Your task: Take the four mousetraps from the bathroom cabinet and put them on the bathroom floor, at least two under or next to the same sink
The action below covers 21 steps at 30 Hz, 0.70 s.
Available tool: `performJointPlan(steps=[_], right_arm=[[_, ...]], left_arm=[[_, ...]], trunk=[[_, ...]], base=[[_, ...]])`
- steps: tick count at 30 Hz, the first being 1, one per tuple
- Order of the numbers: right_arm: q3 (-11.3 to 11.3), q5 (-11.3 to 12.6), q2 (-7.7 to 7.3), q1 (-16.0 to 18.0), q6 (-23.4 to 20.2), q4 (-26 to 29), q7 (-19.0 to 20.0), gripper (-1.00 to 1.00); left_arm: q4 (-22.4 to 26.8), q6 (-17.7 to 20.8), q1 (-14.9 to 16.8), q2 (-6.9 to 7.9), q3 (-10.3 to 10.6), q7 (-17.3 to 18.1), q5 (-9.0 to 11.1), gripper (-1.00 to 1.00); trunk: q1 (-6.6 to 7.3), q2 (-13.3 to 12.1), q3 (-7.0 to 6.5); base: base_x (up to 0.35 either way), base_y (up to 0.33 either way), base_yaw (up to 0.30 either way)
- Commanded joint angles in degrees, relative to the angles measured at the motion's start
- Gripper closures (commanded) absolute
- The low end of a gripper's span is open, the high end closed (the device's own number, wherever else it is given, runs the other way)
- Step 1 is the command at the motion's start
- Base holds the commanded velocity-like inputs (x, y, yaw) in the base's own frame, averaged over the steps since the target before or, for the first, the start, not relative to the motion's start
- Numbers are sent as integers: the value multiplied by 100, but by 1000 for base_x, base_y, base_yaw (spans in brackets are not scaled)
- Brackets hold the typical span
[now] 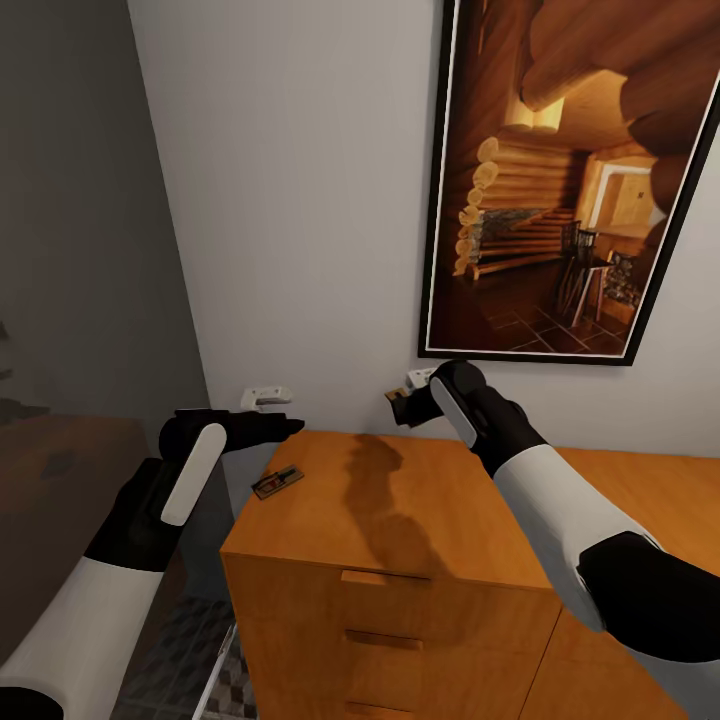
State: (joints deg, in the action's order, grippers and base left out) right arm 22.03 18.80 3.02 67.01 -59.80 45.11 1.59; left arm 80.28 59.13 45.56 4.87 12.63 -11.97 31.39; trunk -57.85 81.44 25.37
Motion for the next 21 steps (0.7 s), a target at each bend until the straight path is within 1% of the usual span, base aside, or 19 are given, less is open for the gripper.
performJointPlan(steps=[1,14,18,21], right_arm=[[5,-7,-2,5,-20,3,18,100],[3,-11,-33,5,-20,5,17,100],[3,-14,-36,5,-20,6,17,100],[3,-15,-38,5,-20,4,17,100]], left_arm=[[5,14,6,5,11,-60,59,-100],[5,33,6,18,15,-60,63,-100],[-11,48,6,40,28,-53,49,-100],[-40,85,6,84,73,-29,40,-100]], trunk=[[0,4,7],[0,4,7],[0,4,7],[0,4,7]], base=[[0,0,0],[0,0,0],[0,0,0],[0,0,0]])
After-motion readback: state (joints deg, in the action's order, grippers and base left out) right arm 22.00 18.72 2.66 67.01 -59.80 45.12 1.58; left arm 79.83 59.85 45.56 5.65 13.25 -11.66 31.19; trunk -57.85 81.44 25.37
